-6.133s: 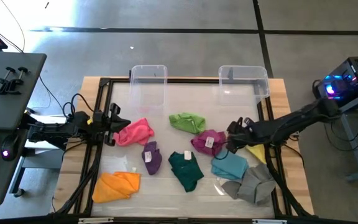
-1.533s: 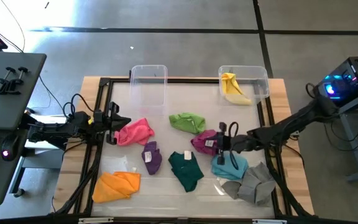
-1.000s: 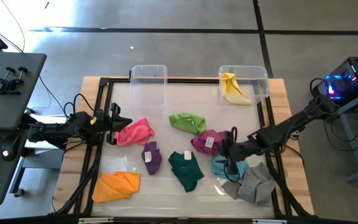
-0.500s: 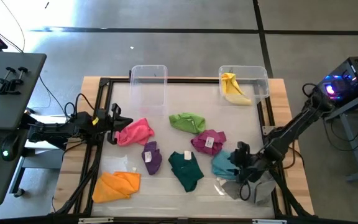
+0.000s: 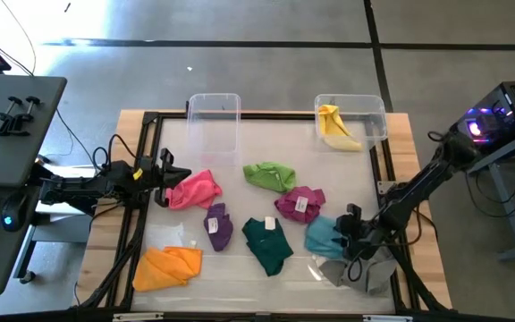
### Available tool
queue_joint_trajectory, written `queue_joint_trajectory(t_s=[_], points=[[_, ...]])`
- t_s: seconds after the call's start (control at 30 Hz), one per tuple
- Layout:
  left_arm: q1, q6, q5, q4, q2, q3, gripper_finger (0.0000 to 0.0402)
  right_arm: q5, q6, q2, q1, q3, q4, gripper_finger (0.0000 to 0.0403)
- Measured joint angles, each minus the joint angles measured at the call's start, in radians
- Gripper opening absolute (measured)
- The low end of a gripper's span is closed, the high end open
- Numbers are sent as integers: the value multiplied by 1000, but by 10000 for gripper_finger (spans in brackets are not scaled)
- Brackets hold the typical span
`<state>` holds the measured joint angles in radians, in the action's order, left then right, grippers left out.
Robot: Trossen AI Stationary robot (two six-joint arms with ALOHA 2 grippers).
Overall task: Sort towels by color in basket
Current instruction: Put the blue towel into the right transparent bin
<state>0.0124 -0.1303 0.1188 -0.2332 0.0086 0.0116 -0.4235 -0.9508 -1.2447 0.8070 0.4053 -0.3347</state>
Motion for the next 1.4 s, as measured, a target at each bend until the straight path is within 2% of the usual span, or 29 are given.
queue_joint_trajectory(t_s=[0.13, 0.3, 0.5, 0.6, 0.67, 0.73, 0.8, 1.03, 1.23, 1.3, 1.4], points=[[0, 0, 0, 3, 0, 0, 0, -3, 33, -71, 0, -15, 53, 150], [0, -32, -1, 10, 0, 0, 0, -80, 36, -165, 2, -11, 126, 100], [0, -61, -3, 62, 0, 0, 0, -147, 35, -185, 1, -23, 229, 26], [0, -61, -3, 61, 0, 0, 0, -187, 37, -178, 1, -27, 322, 17], [0, -60, -3, 53, 0, 0, 0, -270, 79, -182, 8, -30, 422, 22], [0, -60, -3, 54, 0, 0, 0, -393, 181, -180, 19, -27, 578, 33], [0, -60, -4, 54, 0, 0, 0, -466, 307, -180, 21, -26, 707, 36], [0, -59, -4, 55, 0, 0, 0, -495, 794, -178, -9, -26, 1148, 16], [0, -59, -4, 56, 0, 0, 0, -545, 1296, -176, -117, -24, 1550, 26], [0, -59, -4, 55, 0, 0, 0, -610, 1415, -167, -169, -23, 1641, 26], [0, -59, -4, 53, 0, 0, 0, -776, 1546, -118, -260, -23, 1704, 22]])
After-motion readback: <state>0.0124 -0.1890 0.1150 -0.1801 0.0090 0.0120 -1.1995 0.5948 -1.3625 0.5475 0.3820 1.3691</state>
